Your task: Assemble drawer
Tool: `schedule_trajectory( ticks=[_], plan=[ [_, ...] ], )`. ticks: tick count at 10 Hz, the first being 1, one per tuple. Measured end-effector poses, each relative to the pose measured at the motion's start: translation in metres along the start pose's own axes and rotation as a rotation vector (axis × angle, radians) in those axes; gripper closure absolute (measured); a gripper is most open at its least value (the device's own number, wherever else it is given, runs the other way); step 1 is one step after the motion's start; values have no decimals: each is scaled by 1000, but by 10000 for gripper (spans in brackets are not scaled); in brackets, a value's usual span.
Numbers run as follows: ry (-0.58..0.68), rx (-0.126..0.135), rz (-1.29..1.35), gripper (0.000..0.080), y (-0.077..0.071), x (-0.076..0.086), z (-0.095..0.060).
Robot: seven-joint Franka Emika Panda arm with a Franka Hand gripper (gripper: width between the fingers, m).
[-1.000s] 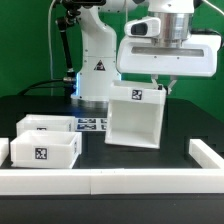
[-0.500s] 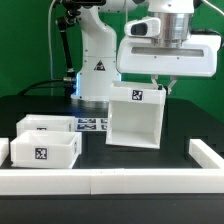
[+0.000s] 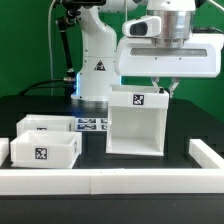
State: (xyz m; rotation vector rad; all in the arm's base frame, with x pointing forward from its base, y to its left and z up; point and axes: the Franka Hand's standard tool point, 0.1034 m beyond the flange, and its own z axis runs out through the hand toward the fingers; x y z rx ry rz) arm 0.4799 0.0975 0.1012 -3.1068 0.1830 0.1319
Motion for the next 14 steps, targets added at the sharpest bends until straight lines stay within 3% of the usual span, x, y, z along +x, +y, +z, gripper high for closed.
schedule_trajectory(
  ticks=[7,14],
  plan=[
    [64,28,-12,761,3,90,-9],
    [58,46,262,761,-3,89,-9]
  ],
)
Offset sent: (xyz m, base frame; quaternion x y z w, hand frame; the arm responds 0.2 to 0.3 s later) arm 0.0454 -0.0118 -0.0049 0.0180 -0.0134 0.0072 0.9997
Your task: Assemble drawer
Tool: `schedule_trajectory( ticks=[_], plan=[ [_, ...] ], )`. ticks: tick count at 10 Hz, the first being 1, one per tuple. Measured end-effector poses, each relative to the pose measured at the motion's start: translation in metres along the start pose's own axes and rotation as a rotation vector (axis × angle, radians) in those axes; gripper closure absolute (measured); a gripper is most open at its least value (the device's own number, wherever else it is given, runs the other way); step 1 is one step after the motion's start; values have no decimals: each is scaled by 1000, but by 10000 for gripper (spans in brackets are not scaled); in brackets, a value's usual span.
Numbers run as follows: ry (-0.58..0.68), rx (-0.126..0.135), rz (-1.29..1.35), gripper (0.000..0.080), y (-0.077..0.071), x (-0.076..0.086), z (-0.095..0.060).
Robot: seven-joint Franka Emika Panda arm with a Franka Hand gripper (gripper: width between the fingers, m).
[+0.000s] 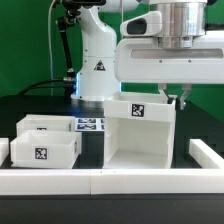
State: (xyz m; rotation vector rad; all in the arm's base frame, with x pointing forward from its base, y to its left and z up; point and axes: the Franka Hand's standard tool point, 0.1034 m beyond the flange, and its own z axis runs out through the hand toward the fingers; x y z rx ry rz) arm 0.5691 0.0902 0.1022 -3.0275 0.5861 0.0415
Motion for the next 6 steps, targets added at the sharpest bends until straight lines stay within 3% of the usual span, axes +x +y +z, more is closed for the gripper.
schedule_trajectory(
  ticks=[3,6],
  plan=[
    [-3,15,286,761,-9,4,0],
    [-11,30,509,761,-8,8,0]
  ],
)
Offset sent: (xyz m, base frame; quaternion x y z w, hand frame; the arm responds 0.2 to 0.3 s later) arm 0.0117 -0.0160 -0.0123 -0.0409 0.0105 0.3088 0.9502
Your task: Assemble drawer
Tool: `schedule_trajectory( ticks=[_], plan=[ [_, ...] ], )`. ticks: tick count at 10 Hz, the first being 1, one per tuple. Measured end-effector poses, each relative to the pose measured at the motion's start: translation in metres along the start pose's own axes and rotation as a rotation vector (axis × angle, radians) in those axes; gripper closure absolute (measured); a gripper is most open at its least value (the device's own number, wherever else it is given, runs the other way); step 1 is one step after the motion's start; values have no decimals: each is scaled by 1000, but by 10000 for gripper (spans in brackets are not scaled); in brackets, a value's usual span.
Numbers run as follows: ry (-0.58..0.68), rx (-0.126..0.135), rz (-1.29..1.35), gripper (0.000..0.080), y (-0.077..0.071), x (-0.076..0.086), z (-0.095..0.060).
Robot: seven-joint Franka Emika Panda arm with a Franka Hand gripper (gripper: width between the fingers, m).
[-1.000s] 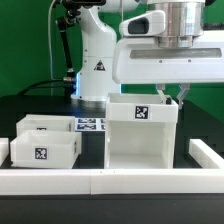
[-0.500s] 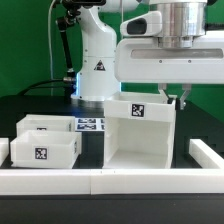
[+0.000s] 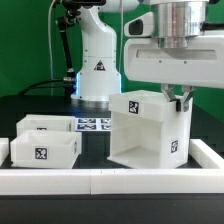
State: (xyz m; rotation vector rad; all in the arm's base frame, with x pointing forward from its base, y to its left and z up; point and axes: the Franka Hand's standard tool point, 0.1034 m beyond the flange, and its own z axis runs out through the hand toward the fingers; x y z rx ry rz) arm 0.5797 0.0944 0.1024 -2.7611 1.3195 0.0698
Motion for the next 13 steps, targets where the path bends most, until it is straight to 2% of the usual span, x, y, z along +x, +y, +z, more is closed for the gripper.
schedule_trajectory(
  ticks=[4,5,7,10,13],
  plan=[
    [-31,15,242,761,-5,-8,1],
    [-43,17,304,761,-3,-5,0],
    [-80,42,503,761,-3,2,-1],
    [-104,44,693,761,-6,0,0],
    [-103,51,685,761,-12,4,1]
  ],
)
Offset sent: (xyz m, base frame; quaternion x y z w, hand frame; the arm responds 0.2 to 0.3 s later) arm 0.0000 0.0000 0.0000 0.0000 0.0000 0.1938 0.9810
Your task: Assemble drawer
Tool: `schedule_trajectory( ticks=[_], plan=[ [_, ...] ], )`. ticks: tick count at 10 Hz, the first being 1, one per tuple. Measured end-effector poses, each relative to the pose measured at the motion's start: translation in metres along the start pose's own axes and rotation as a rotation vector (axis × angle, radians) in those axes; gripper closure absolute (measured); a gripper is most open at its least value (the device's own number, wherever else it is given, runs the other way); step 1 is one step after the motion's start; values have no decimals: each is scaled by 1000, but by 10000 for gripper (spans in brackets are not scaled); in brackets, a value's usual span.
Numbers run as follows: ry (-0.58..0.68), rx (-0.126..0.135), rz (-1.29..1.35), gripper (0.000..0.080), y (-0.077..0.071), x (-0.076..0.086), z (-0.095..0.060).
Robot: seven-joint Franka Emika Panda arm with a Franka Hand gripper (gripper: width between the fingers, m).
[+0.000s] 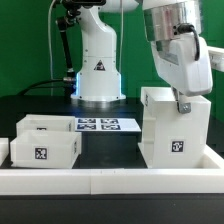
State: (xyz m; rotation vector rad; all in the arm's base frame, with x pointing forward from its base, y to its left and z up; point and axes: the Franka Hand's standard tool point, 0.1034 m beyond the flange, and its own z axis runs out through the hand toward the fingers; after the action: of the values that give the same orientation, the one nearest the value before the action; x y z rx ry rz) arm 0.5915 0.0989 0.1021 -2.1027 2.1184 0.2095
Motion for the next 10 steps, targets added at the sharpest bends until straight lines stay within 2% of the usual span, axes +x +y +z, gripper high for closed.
schedule_trajectory(
  ticks=[4,6,7,9,10],
  plan=[
    [-6,46,-14,761,-39,-1,-4],
    [-8,60,-13,761,-51,-1,-3],
    [-8,65,-13,761,-56,-1,-2],
    [-8,66,-19,761,-56,-2,-1],
    [-8,65,-23,665,-56,-2,-1]
  ],
)
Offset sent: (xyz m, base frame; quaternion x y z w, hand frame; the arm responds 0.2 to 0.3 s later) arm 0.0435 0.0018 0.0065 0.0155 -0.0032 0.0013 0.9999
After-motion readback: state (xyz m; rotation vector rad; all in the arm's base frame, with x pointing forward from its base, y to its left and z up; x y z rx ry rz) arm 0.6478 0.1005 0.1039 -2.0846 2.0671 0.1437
